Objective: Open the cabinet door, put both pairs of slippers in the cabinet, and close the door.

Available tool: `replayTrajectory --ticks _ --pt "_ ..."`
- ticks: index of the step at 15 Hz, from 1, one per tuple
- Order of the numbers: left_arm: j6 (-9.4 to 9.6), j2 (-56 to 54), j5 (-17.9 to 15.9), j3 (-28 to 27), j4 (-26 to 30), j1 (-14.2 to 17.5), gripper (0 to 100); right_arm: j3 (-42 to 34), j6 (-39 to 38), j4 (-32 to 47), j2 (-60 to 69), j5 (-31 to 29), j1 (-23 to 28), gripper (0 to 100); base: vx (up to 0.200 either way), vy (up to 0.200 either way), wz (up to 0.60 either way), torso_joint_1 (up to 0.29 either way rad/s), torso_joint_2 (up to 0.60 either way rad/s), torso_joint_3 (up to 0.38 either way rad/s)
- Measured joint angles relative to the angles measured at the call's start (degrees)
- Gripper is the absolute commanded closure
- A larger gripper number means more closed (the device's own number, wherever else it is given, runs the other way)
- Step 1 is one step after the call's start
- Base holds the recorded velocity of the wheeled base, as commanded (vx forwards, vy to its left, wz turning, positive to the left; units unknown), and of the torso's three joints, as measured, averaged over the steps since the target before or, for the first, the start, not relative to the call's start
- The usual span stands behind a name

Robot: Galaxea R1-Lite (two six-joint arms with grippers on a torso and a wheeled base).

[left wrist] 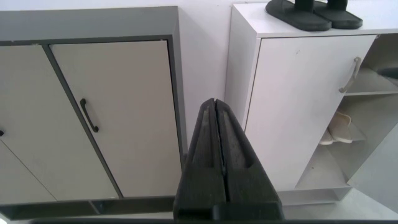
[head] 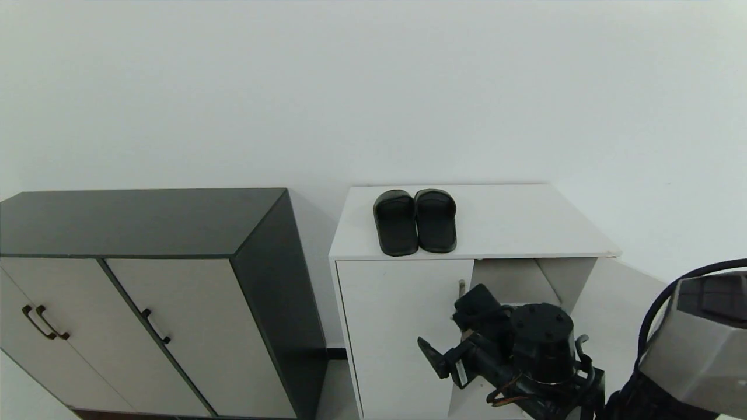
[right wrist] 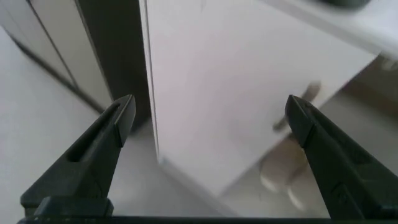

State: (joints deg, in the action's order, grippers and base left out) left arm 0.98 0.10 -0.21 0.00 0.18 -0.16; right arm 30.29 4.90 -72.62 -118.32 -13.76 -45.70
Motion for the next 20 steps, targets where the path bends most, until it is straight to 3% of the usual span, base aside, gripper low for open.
replayTrajectory --ticks 4,6,7,14,20 --pt "-0.07 0.0 0.0 0.0 0.0 0.0 100 17.3 -8.2 29.1 7.9 -11.7 -2.1 0 0.000 0.000 0.00 0.000 0.00 0.000" --pt "-0.02 0.0 0.0 0.0 0.0 0.0 100 24.9 -12.1 36.6 10.3 -19.7 -3.1 0 0.000 0.000 0.00 0.000 0.00 0.000" --pt "0.02 0.0 0.0 0.0 0.0 0.0 100 27.6 -13.1 37.6 11.0 -21.8 -3.5 0 0.000 0.000 0.00 0.000 0.00 0.000" --pt "0.02 0.0 0.0 0.0 0.0 0.0 100 35.9 -13.8 37.8 5.1 -21.9 -3.8 0 0.000 0.000 0.00 0.000 0.00 0.000" --pt "-0.11 0.0 0.0 0.0 0.0 0.0 100 37.0 -13.9 37.4 1.5 -22.0 -3.1 0 0.200 0.000 0.00 0.004 0.00 0.002"
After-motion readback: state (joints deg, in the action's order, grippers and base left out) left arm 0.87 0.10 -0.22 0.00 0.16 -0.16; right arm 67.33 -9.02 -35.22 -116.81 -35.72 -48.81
